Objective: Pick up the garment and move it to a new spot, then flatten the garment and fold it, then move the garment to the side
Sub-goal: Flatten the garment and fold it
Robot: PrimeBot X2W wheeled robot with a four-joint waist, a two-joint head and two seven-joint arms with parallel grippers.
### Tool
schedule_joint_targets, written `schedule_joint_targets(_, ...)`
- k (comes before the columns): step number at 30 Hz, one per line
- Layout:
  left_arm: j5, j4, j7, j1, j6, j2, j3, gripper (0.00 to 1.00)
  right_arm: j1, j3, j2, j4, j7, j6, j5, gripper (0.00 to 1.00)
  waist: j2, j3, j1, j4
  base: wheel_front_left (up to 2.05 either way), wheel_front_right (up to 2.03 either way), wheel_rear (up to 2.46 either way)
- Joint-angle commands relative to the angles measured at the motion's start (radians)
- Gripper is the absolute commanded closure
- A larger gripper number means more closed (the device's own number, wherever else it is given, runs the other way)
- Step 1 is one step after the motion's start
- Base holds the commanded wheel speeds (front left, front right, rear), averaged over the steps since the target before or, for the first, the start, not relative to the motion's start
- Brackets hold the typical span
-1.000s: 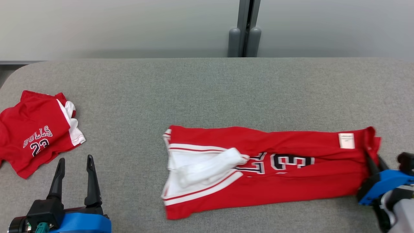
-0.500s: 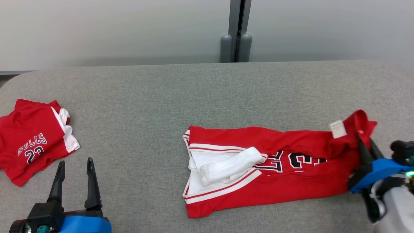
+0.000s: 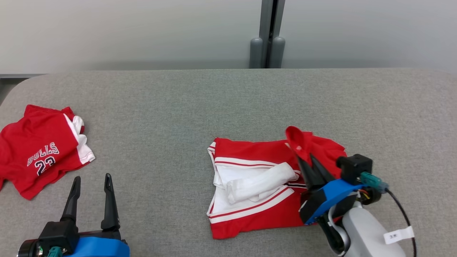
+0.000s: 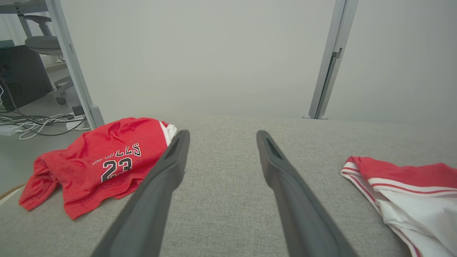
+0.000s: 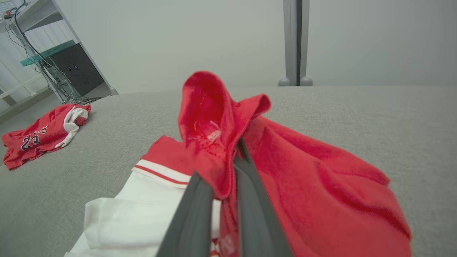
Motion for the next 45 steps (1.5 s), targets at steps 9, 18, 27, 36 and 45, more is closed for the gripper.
schedule_joint_targets(9,-0.008,0.017,-0.004,-0.026,-0.001,0.000,-0.019,0.00,-0.048,0.174,0.016,0.025,-0.013,0.000,0.120,1.00,-0.0001,0.003,0.0000,0.044,0.00,0.00,0.00)
schedule_joint_targets(18,-0.015,0.027,-0.004,-0.048,-0.001,-0.001,-0.039,0.00,-0.131,0.323,0.015,0.091,-0.040,0.000,0.242,1.00,-0.0001,0.026,0.0000,0.078,0.00,0.00,0.00)
schedule_joint_targets(27,-0.025,0.032,-0.004,-0.058,-0.001,-0.001,-0.041,0.00,-0.176,0.372,0.014,0.150,-0.046,0.000,0.272,0.00,-0.0001,0.031,0.0000,0.062,0.00,0.00,0.00)
schedule_joint_targets(36,-0.022,0.020,-0.004,-0.052,-0.001,-0.001,-0.042,0.00,-0.083,0.129,0.006,0.007,-0.046,0.000,0.051,0.00,-0.0001,0.011,0.0000,0.015,0.00,0.00,0.00)
schedule_joint_targets(45,-0.021,0.013,-0.005,-0.039,-0.001,-0.001,-0.059,0.00,0.157,-0.175,-0.008,-0.290,-0.046,0.000,-0.131,0.00,-0.0001,-0.008,0.0000,-0.013,0.00,0.00,0.00)
